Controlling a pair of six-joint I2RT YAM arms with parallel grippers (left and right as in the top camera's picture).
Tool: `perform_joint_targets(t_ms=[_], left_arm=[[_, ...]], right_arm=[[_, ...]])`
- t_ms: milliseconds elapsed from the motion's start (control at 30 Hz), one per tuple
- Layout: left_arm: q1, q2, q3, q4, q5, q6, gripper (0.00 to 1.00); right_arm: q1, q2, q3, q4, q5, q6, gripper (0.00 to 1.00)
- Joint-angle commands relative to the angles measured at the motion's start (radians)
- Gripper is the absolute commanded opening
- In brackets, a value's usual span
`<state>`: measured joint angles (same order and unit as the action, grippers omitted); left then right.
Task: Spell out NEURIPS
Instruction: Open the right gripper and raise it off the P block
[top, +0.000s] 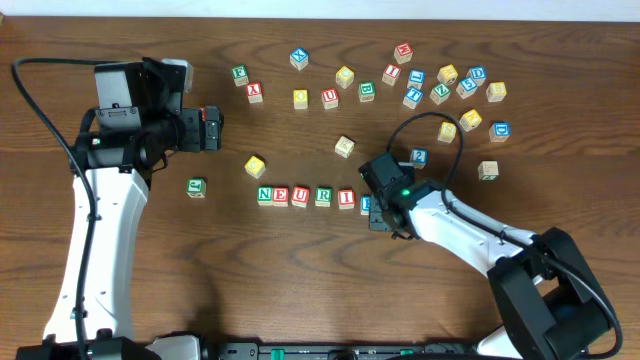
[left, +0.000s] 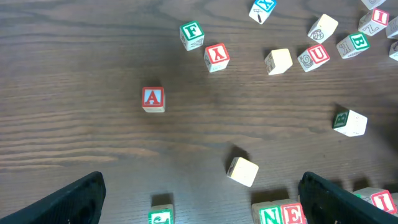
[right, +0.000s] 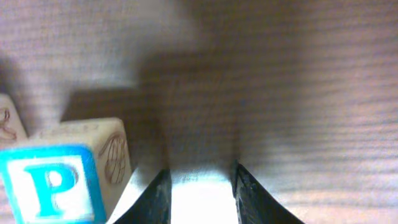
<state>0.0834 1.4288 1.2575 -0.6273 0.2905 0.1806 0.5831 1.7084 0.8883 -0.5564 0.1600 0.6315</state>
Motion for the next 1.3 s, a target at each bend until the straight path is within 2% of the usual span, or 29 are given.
perform_joint_targets(t_ms=[0,400,567,900,1267], left_arm=[[0.003,-0.004,0.023,-0.001,0.012,-0.002,0.97],[0.003,-0.004,0.023,-0.001,0.012,-0.002,0.98],[0.003,-0.004,0.023,-0.001,0.012,-0.002,0.98],[0.003,-0.004,0.023,-0.001,0.012,-0.002,0.98],[0.003,-0.004,0.023,-0.001,0.012,-0.002,0.98]], right_arm=[[0.014,0.011,0.0,-0.022,-0.01,0.05,0.27],[0.052,0.008,0.001,-0.045,-0.047,0.072,0.27],[0.055,-0.029,0.009,-0.047,-0.015,0.071,0.24],[0.053,-0.134,0.014,-0.081,-0.002,0.071,0.27],[0.06,-0.142,0.014,-0.093,-0.022,0.084,0.27]])
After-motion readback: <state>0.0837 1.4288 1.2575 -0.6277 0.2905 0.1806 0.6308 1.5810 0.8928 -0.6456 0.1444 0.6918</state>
